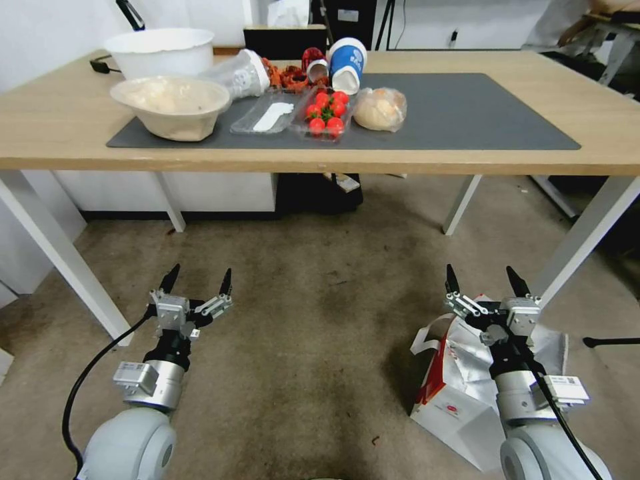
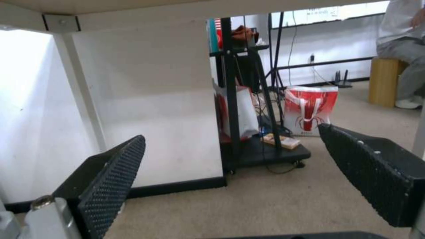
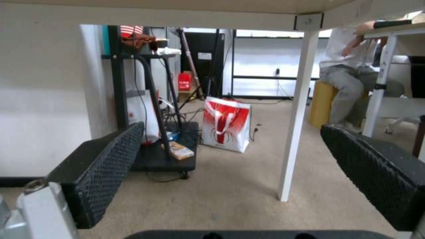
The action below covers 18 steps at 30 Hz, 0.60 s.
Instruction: Pick up the food delivery bag from the floor and place it on the table.
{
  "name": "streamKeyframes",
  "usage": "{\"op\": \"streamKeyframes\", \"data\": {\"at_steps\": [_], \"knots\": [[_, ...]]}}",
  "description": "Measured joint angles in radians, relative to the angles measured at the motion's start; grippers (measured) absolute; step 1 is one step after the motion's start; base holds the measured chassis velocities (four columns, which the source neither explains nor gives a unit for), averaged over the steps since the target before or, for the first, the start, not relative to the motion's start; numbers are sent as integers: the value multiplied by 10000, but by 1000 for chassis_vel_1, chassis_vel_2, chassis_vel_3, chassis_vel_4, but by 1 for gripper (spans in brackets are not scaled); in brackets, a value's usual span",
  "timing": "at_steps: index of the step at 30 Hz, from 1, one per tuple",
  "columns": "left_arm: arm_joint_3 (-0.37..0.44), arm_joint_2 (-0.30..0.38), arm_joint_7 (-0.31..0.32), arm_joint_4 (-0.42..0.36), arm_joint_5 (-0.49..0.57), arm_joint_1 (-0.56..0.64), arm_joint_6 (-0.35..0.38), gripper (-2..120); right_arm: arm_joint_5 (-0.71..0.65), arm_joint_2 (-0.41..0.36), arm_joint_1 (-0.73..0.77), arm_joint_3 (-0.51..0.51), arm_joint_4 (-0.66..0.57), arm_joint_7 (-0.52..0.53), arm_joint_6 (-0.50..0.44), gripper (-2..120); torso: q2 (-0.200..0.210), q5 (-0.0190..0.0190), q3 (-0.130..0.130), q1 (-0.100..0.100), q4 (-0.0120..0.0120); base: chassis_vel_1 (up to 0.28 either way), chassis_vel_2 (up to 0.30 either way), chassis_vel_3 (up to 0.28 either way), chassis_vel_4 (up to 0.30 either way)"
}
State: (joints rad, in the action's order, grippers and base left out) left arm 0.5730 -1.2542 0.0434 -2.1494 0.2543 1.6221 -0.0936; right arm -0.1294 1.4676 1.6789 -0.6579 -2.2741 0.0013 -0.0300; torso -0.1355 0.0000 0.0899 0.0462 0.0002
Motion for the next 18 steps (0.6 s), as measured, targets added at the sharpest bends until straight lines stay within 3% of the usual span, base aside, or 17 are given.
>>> {"op": "streamKeyframes", "data": {"at_steps": [18], "knots": [[-6, 13, -6, 25, 0, -70, -21, 98, -21, -7, 37, -31, 5, 0, 11, 100, 728, -1, -647, -81, 0, 0, 0, 0, 0]]}}
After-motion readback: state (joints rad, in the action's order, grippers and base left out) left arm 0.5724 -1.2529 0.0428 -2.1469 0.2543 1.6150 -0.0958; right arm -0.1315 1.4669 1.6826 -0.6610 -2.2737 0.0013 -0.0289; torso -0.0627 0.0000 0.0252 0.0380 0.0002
